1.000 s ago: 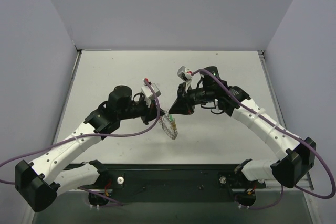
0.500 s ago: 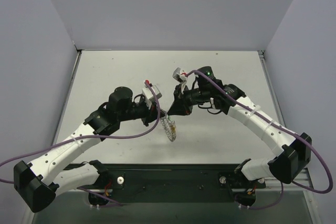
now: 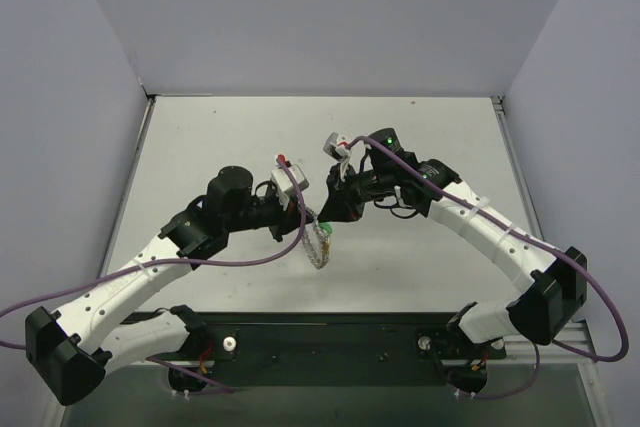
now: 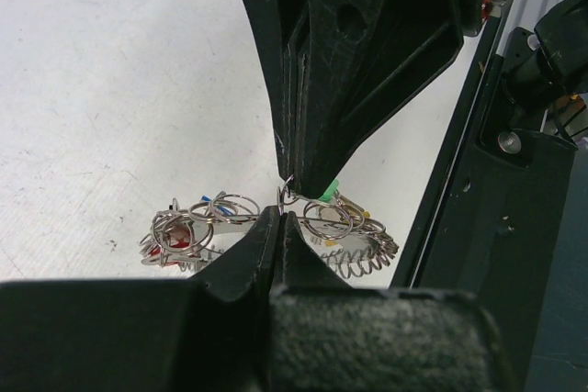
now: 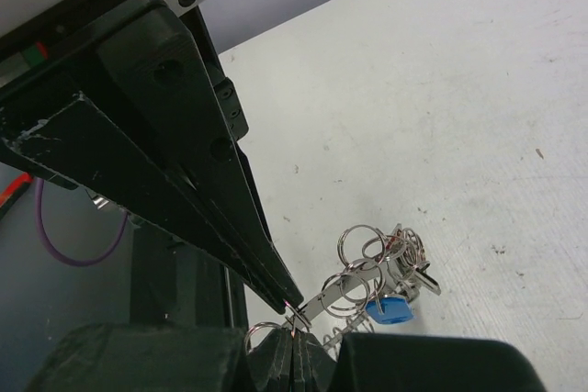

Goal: Put the keys on the keyring

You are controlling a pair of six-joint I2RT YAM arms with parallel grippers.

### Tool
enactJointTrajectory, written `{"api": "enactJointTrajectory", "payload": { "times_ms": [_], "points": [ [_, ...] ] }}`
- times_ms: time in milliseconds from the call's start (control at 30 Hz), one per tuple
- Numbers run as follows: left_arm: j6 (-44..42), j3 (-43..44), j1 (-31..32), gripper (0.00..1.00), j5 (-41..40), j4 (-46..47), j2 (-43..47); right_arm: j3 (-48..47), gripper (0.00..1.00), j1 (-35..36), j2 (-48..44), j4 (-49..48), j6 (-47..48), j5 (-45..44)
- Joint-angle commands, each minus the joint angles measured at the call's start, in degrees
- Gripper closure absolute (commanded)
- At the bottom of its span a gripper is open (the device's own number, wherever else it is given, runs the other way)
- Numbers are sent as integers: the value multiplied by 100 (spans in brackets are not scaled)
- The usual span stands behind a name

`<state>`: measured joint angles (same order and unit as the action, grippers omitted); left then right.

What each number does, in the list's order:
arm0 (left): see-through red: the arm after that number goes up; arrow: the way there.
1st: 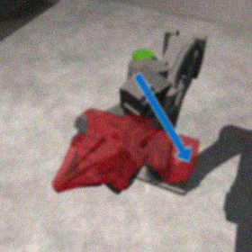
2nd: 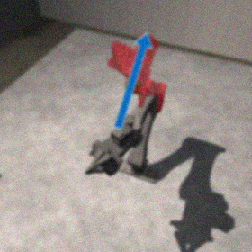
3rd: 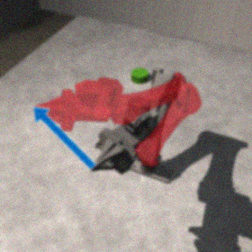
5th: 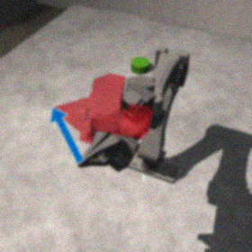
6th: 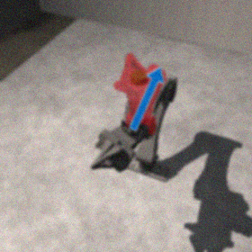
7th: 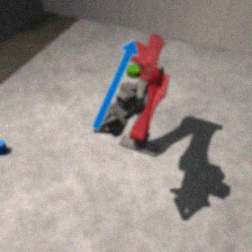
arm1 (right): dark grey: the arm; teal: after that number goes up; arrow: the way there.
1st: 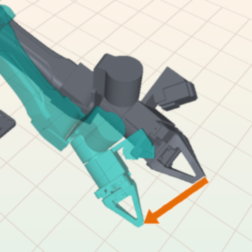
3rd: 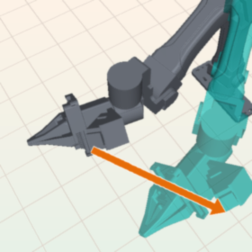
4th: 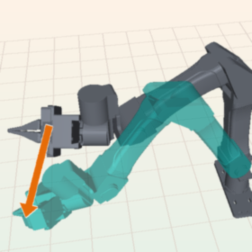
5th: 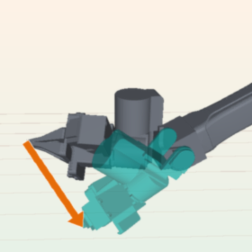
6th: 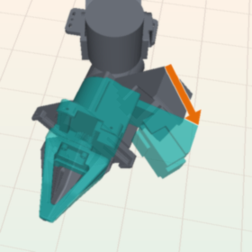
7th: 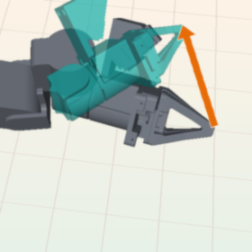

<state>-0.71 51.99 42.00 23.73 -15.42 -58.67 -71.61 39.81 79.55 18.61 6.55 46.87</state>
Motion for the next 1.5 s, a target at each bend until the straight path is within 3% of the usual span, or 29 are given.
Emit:
{"api": "enactJointTrajectory", "payload": {
  "times_ms": [0,400,800,900,933,1033,1233,1467],
  "points": [
    [-87,216,63,100,-26,294,181,-248,100,35,34,-24,145,-55],
    [-105,84,80,100,44,504,497,-195,100,35,105,2,189,-170],
    [-70,-259,63,100,211,996,831,-134,100,27,44,2,321,278],
    [-70,-373,72,100,220,1172,963,-107,84,27,-62,2,374,305],
    [-35,-408,72,100,220,1225,998,-72,73,27,-97,2,400,296],
    [-34,-488,72,100,255,1349,1077,7,51,18,-299,2,470,182],
    [-70,-575,72,100,369,1427,1174,218,33,-96,-931,-208,532,50],
    [36,-962,72,100,904,2410,1367,482,25,-219,-1609,-929,277,698]
  ]
}}
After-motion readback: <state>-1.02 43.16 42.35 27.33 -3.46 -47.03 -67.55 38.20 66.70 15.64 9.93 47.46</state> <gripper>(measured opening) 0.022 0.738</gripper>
